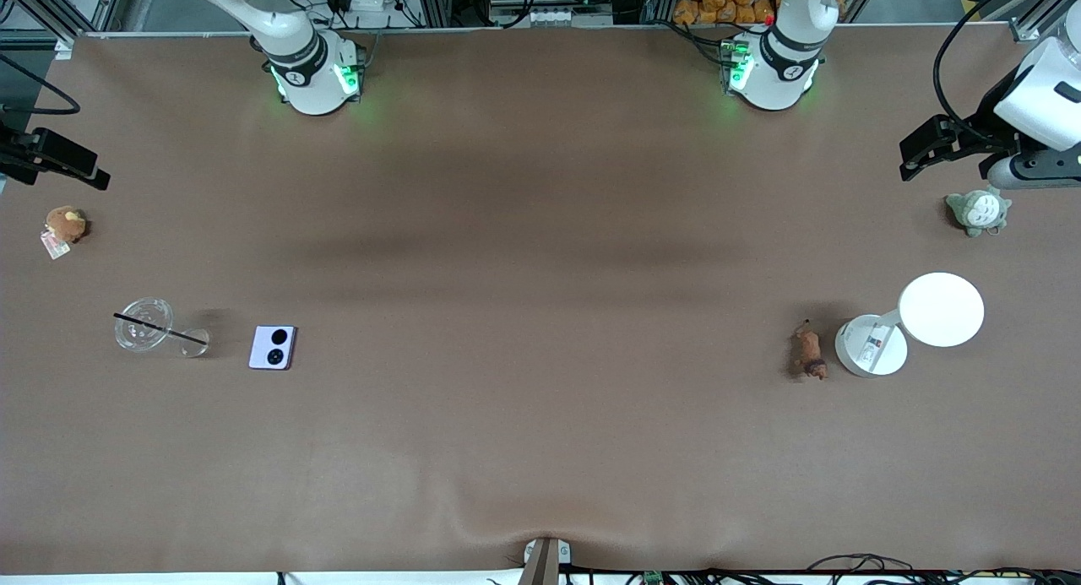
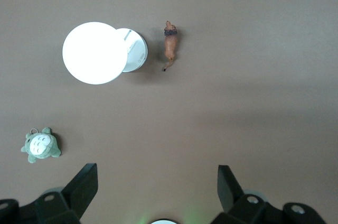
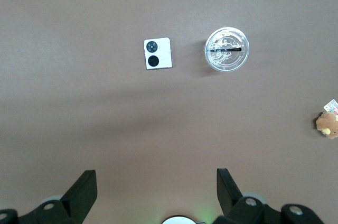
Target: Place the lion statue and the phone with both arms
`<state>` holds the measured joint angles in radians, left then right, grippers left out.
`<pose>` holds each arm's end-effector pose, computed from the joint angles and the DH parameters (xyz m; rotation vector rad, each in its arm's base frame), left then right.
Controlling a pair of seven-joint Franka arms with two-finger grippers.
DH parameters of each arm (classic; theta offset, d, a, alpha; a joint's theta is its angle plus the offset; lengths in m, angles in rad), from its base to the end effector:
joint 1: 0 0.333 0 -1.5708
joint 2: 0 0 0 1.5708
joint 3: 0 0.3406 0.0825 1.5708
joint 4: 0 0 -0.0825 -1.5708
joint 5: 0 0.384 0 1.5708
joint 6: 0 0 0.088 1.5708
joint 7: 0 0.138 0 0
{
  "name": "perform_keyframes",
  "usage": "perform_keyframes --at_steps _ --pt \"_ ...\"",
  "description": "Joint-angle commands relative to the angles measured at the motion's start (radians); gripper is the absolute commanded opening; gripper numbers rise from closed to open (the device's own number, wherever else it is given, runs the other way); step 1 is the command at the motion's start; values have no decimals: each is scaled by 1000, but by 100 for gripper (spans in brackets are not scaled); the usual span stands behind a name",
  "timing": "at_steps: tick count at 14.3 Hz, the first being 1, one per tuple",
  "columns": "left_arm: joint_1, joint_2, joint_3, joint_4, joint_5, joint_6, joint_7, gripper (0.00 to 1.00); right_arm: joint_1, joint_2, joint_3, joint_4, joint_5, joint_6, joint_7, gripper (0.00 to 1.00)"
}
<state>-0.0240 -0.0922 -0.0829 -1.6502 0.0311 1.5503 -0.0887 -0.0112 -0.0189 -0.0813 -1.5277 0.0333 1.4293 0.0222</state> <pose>0.5180 -0.0533 0.6284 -3.1021 0.0268 0.0065 0.5291 -0.0446 0.6367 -3.0970 0.1724 0.1215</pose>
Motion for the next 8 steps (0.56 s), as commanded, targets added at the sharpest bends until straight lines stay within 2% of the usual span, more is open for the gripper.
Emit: perform_keyframes --at_steps 1,8 --pt "10 22 -5 41 -8 1 37 100 13 -12 -11 -8 19 -7 19 100" --pt "10 54 -2 79 -7 -6 26 100 10 -12 -11 -8 19 -7 7 100"
